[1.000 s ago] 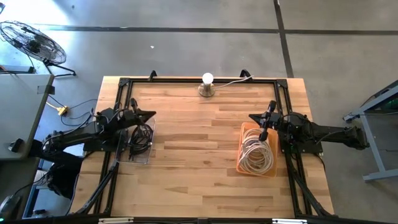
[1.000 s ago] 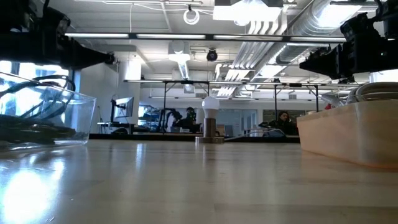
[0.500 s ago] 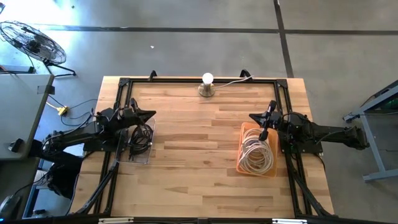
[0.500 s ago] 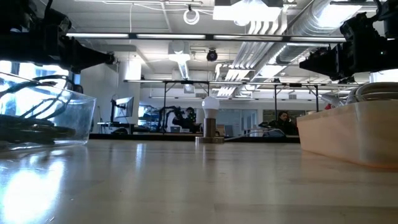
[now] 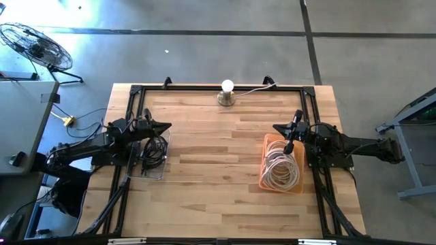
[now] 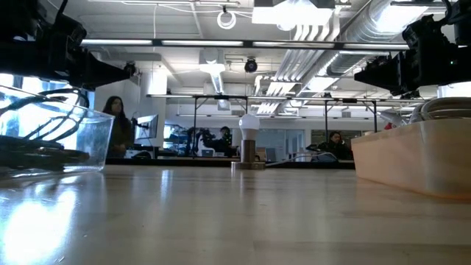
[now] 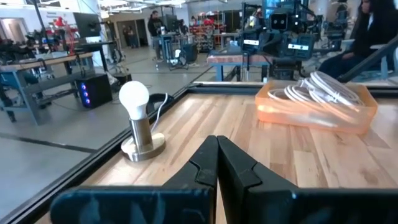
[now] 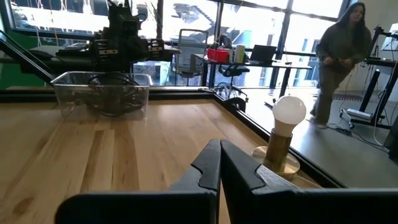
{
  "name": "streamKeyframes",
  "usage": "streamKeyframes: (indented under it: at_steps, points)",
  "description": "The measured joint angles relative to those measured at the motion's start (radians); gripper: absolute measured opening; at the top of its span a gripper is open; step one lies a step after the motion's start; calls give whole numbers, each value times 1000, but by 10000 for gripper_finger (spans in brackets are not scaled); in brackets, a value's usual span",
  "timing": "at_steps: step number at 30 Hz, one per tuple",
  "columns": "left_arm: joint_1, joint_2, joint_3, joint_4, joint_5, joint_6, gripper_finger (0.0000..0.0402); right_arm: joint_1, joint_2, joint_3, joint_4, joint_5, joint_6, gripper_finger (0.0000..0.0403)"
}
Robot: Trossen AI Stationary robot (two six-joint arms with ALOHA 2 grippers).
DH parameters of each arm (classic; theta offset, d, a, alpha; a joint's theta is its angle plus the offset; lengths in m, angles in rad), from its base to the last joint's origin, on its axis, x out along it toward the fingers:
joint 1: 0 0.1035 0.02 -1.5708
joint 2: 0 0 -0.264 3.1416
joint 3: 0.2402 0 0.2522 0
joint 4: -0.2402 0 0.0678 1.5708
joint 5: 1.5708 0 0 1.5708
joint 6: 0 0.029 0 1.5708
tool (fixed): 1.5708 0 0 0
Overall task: Pick & Place USB Port
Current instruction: Return to Home Position
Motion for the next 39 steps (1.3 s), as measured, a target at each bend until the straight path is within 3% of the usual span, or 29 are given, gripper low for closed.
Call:
streamKeyframes:
  at_steps: [39]
  points:
    - [0, 0, 0, -1, 2, 0, 0, 0, 0, 0, 0, 0, -1, 0]
